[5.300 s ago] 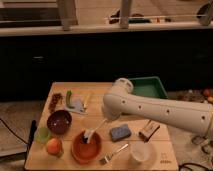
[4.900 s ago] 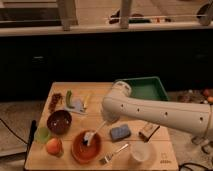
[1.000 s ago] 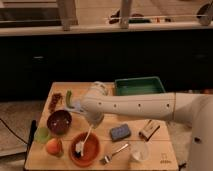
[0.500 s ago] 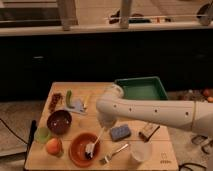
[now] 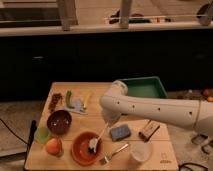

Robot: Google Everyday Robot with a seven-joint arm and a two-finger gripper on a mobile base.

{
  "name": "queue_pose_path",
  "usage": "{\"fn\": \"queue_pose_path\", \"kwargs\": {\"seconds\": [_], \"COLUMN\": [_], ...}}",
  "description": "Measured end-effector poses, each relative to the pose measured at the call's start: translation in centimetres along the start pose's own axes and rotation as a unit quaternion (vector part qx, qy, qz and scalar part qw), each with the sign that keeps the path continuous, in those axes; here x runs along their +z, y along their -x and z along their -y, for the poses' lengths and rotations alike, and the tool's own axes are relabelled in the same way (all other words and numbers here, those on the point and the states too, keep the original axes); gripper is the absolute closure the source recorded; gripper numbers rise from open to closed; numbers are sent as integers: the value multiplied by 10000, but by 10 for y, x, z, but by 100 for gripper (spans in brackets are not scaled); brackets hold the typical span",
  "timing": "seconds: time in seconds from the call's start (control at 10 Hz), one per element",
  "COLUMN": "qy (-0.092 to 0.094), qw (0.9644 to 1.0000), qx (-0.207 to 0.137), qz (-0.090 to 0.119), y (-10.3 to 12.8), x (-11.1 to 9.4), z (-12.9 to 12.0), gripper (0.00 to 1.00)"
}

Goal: Wipe red bowl with brush

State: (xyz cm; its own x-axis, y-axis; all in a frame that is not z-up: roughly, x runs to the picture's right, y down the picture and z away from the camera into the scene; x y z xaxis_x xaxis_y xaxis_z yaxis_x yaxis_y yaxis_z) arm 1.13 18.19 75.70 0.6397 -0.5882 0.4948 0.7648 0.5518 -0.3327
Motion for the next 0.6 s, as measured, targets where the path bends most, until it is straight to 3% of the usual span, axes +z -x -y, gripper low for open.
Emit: {"fn": "queue_pose_path", "kwargs": {"seconds": [0.3,0.6], "qy": [-51,16], "qw": [9993,9981], "qx": [-357,-592], "qz": [58,148], "y": [29,51], "x": [2,5], "z": [41,50], "gripper": [100,100]}}
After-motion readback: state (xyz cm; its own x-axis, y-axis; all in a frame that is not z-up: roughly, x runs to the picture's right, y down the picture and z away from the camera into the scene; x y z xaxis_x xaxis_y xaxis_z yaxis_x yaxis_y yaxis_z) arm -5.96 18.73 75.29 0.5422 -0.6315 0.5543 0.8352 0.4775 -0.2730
